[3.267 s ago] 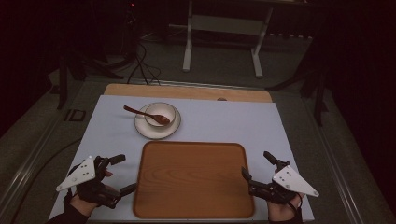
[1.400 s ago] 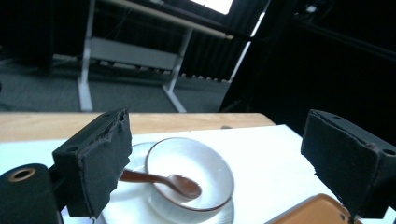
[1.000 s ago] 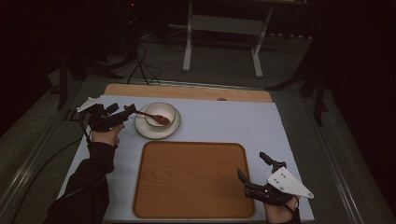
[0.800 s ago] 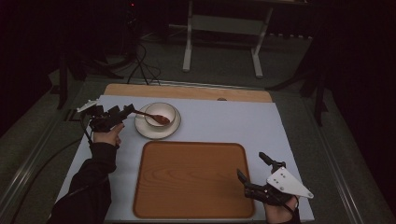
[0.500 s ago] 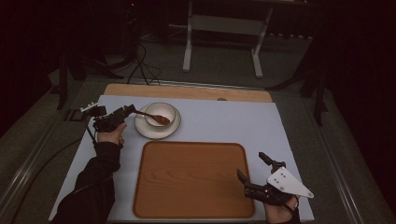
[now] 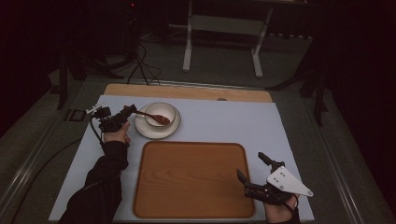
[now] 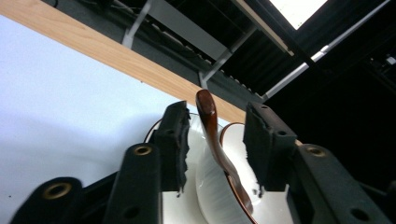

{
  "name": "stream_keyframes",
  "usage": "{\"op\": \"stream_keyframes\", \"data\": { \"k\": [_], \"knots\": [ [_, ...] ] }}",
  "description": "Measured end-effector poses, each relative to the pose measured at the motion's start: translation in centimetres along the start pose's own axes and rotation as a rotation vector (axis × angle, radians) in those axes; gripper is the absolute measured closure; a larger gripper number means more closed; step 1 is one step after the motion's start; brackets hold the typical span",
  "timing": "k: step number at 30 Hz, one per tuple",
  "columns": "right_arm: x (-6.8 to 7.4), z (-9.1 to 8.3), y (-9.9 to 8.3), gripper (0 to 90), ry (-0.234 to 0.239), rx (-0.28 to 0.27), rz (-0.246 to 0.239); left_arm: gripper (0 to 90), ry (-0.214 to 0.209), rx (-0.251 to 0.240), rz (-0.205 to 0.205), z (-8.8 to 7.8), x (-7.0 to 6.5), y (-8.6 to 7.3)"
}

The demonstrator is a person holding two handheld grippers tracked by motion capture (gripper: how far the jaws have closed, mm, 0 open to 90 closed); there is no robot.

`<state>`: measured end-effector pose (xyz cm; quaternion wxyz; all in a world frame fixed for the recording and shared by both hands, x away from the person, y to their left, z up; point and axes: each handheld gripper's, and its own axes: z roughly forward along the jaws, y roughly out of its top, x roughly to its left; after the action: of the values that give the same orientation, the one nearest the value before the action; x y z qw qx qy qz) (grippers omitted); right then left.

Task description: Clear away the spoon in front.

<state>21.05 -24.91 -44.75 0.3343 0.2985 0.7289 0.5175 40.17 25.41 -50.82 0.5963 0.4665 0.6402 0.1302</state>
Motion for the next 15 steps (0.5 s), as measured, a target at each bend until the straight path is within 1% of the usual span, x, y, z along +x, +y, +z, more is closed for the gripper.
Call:
{"op": "stream_keyframes", "data": {
  "k": [1, 3, 6, 8, 9, 10, 12, 13, 14, 15],
  "knots": [
    [0.00, 0.01, -0.01, 13.6, -0.001, 0.001, -0.001, 63.1, 0.007, -0.009, -0.001, 0.05, -0.06, -0.03],
    [-0.01, -0.01, -0.01, 13.6, 0.000, 0.001, 0.000, 66.4, 0.000, -0.016, -0.017, 0.16, -0.11, -0.07],
    [-0.08, -0.04, -0.03, 13.7, -0.001, 0.001, 0.002, 72.4, 0.015, -0.032, -0.024, 0.18, -0.25, -0.21],
    [-0.11, 0.02, -0.06, 13.7, 0.001, 0.001, 0.003, 77.0, 0.015, -0.037, -0.040, 0.19, -0.18, -0.28],
    [-0.11, 0.03, -0.08, 13.7, 0.002, 0.002, 0.004, 78.3, 0.022, -0.041, -0.040, 0.18, -0.17, -0.31],
    [-0.10, 0.03, -0.08, 13.7, 0.002, 0.002, 0.003, 80.8, 0.015, -0.044, -0.048, 0.20, -0.12, -0.34],
    [-0.08, 0.01, -0.07, 13.7, 0.003, 0.001, 0.003, 81.8, 0.013, -0.048, -0.056, 0.20, -0.10, -0.37],
    [-0.09, 0.02, -0.07, 13.8, 0.003, 0.000, 0.003, 82.4, 0.005, -0.050, -0.059, 0.21, -0.11, -0.35],
    [-0.11, 0.03, -0.08, 13.8, 0.005, 0.002, 0.004, 82.7, 0.012, -0.057, -0.057, 0.18, -0.20, -0.32],
    [-0.12, 0.04, -0.09, 13.8, 0.004, 0.002, 0.004, 83.2, 0.008, -0.064, -0.060, 0.15, -0.30, -0.25]
  ]
}}
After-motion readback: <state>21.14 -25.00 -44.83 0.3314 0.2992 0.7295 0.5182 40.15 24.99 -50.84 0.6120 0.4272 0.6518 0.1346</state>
